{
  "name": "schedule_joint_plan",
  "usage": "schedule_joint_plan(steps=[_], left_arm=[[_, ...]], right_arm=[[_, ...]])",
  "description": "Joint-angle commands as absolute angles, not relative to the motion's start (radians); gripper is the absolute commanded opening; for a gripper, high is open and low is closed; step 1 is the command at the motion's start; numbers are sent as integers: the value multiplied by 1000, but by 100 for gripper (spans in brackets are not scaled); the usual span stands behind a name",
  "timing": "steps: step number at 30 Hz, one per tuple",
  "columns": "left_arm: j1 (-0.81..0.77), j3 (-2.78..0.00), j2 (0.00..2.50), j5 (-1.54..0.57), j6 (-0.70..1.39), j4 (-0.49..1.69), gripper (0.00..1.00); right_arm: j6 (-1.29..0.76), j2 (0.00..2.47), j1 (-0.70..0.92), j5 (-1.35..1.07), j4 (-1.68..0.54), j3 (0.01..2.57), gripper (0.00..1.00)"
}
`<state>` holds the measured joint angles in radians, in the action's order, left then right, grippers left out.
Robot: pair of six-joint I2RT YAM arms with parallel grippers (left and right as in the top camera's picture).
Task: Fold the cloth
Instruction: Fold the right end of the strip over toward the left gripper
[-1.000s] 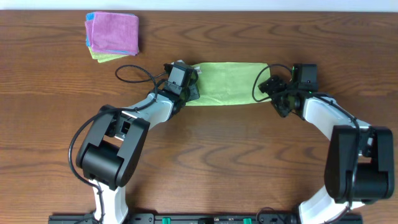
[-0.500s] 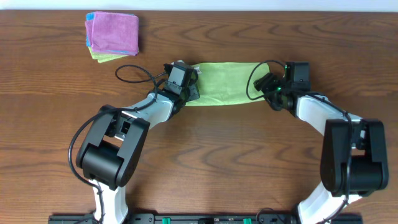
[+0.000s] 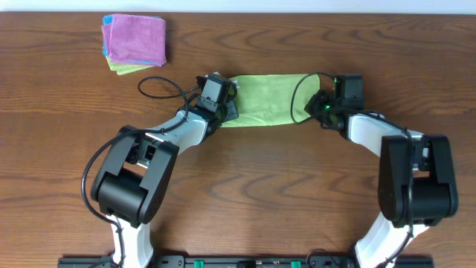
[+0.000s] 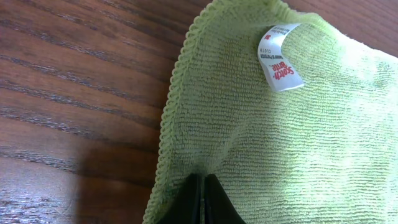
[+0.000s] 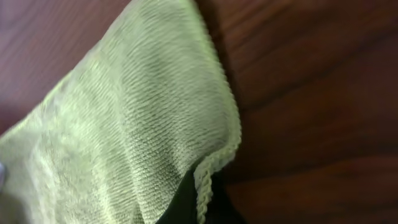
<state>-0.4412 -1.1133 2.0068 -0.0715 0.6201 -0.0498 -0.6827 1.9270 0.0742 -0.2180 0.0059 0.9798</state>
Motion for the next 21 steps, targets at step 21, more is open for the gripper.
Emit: schedule_joint_plan(steps=[21], left_arm=[[-438, -1124, 2011, -79, 597, -30, 6]], right_arm=[[-583, 1765, 276, -282, 43, 983, 1]])
